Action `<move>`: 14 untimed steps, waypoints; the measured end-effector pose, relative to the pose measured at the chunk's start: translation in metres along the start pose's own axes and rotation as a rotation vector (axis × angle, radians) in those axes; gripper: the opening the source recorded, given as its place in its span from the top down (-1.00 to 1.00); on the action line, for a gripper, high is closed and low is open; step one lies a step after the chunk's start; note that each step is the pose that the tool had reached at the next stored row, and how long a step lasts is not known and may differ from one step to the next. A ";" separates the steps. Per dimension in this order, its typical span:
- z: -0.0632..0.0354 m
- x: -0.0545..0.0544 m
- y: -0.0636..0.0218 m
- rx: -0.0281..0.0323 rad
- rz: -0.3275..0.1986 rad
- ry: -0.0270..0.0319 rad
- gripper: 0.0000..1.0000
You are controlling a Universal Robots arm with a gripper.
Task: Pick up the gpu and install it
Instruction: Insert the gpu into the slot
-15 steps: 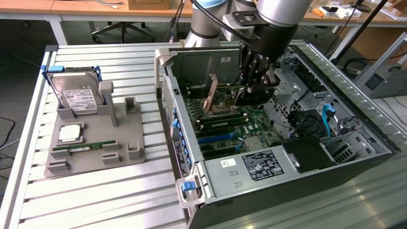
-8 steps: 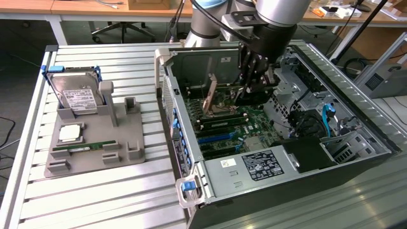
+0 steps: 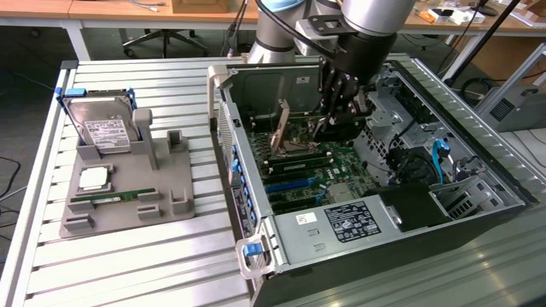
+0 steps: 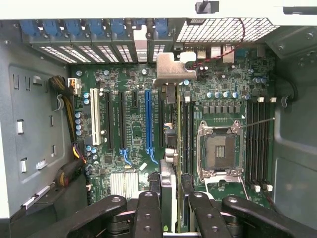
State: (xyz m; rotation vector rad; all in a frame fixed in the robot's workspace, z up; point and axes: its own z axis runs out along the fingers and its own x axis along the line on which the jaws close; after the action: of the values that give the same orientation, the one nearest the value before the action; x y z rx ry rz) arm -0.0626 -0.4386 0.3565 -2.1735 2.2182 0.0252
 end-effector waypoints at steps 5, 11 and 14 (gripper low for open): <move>0.0003 0.000 0.0023 0.0000 0.000 0.0000 0.47; 0.0013 0.004 0.0032 0.0000 0.000 0.0000 0.47; 0.0016 0.006 0.0035 0.0000 0.000 0.0000 0.47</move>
State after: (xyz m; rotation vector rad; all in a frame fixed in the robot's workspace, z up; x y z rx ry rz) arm -0.0662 -0.4444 0.3547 -2.1734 2.2182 0.0252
